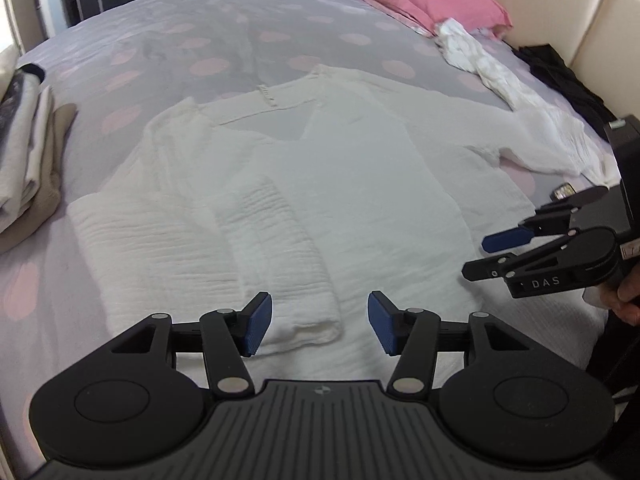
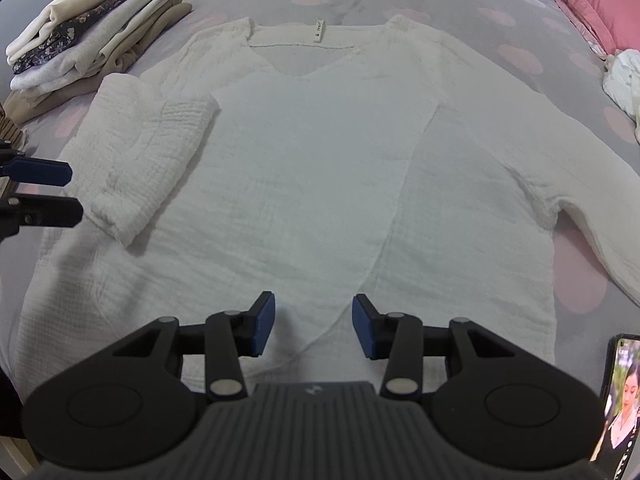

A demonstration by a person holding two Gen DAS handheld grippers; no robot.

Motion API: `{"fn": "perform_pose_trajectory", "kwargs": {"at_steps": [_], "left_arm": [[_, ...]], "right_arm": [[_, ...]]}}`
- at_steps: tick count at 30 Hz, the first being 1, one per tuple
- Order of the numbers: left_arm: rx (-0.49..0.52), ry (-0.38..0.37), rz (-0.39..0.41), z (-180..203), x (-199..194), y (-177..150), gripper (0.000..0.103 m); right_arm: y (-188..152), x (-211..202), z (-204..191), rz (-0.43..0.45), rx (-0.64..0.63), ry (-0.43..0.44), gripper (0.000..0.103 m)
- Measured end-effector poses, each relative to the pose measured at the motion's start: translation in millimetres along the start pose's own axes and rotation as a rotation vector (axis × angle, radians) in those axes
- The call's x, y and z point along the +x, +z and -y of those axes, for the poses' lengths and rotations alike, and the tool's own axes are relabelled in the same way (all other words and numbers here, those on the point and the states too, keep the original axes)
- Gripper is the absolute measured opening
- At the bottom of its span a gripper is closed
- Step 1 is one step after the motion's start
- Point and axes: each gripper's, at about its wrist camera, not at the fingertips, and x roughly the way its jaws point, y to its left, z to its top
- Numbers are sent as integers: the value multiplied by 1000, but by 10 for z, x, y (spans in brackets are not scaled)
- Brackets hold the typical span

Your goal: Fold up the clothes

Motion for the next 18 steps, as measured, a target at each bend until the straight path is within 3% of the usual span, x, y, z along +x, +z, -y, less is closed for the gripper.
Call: {"fn": "perform_pose_trajectory", "kwargs": {"at_steps": [7,18], "left_arm": [[-53,92,-49,-297,45,-43,51],[-126,170,-77,-724,51,-2,51]], "right_arm": [[196,83,-136,-1,-15,22,46],[781,45,-494,102,-23,118,46]]}}
